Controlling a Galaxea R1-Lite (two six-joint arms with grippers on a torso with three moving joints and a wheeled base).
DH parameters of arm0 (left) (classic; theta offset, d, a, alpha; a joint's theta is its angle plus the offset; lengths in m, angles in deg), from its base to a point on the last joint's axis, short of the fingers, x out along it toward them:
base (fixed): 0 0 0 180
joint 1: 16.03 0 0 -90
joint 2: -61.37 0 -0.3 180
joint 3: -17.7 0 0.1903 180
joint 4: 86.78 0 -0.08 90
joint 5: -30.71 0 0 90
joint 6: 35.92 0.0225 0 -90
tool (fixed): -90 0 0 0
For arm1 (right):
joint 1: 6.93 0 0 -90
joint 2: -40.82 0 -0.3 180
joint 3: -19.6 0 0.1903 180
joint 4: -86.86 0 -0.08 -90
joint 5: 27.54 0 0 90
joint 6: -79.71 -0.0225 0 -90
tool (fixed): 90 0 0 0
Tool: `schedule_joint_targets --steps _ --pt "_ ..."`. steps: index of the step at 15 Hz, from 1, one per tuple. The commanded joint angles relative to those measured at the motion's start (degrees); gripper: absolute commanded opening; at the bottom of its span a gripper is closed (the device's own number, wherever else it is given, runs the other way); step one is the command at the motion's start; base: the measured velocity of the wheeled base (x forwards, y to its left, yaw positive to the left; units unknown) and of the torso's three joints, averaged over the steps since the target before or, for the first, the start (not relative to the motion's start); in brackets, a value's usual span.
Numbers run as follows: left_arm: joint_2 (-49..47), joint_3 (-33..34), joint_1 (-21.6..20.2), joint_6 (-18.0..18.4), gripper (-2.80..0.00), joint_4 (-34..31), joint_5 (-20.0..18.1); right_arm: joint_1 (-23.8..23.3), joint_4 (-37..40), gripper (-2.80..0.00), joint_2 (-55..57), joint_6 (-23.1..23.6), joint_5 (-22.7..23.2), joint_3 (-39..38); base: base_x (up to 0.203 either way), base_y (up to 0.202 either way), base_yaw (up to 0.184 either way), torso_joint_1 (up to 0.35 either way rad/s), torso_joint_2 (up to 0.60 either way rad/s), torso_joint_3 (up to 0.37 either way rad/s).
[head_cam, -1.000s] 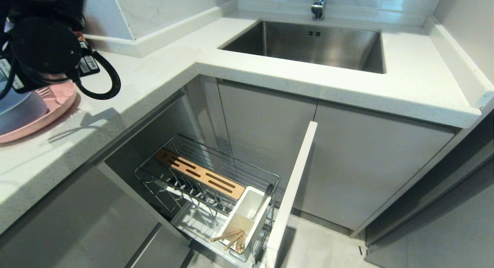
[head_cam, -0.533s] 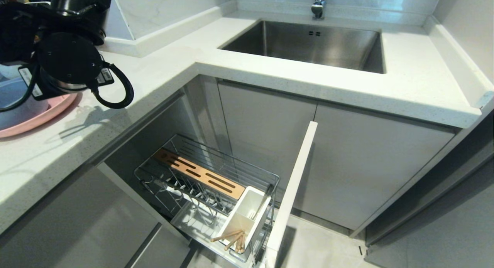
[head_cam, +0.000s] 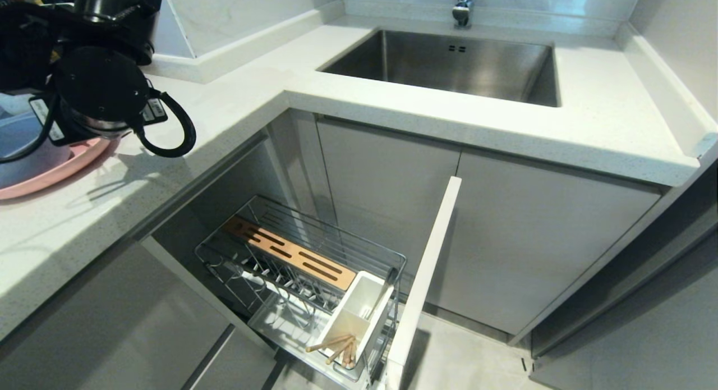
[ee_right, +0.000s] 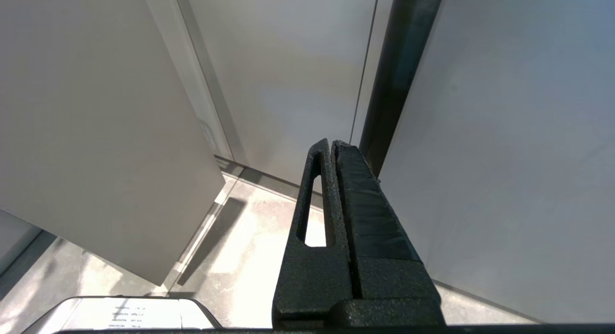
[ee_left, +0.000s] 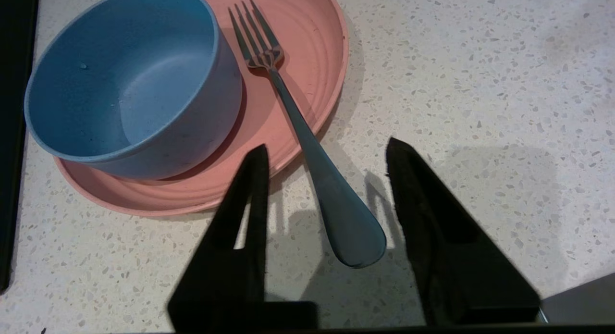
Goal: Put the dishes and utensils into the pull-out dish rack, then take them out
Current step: Take the fork out of the cupboard, then take the chopsticks out of the cupboard
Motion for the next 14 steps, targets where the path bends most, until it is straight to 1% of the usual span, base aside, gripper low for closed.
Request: schedule_joint_targets --steps 1,5,6,10,11,13,14 --pt "0.3 0.0 0.0 -0.2 0.00 -0.2 0.5 0.0 0.0 -2.80 0.0 0.0 0.0 0.0 0.000 0.000 0.000 0.000 0.00 0.000" --pt "4.5 -0.9 0.0 -0.2 0.00 0.1 -0.2 0.0 0.0 -2.80 0.0 0.0 0.0 0.0 0.000 0.000 0.000 0.000 0.00 0.000" --pt "6.3 -1.1 0.0 -0.1 -2.80 -0.1 -0.9 0.0 0.0 -2.80 0.0 0.0 0.0 0.0 0.000 0.000 0.000 0.000 0.00 0.000" --pt "13.2 -2.4 0.0 1.3 -2.80 -0.3 -4.0 0.0 0.0 -2.80 0.0 0.0 0.0 0.0 0.000 0.000 0.000 0.000 0.00 0.000" --pt "14.6 -3.0 0.0 1.3 -2.80 -0.3 -5.6 0.0 0.0 -2.80 0.0 0.0 0.0 0.0 0.000 0.000 0.000 0.000 0.00 0.000" --pt "16.7 -4.8 0.0 1.1 -2.80 -0.1 -11.3 0.0 0.0 -2.80 0.0 0.0 0.0 0.0 0.000 0.000 0.000 0.000 0.00 0.000" --pt "18.2 -6.1 0.0 0.6 -2.80 0.2 -15.6 0.0 0.0 -2.80 0.0 0.0 0.0 0.0 0.000 0.000 0.000 0.000 0.00 0.000"
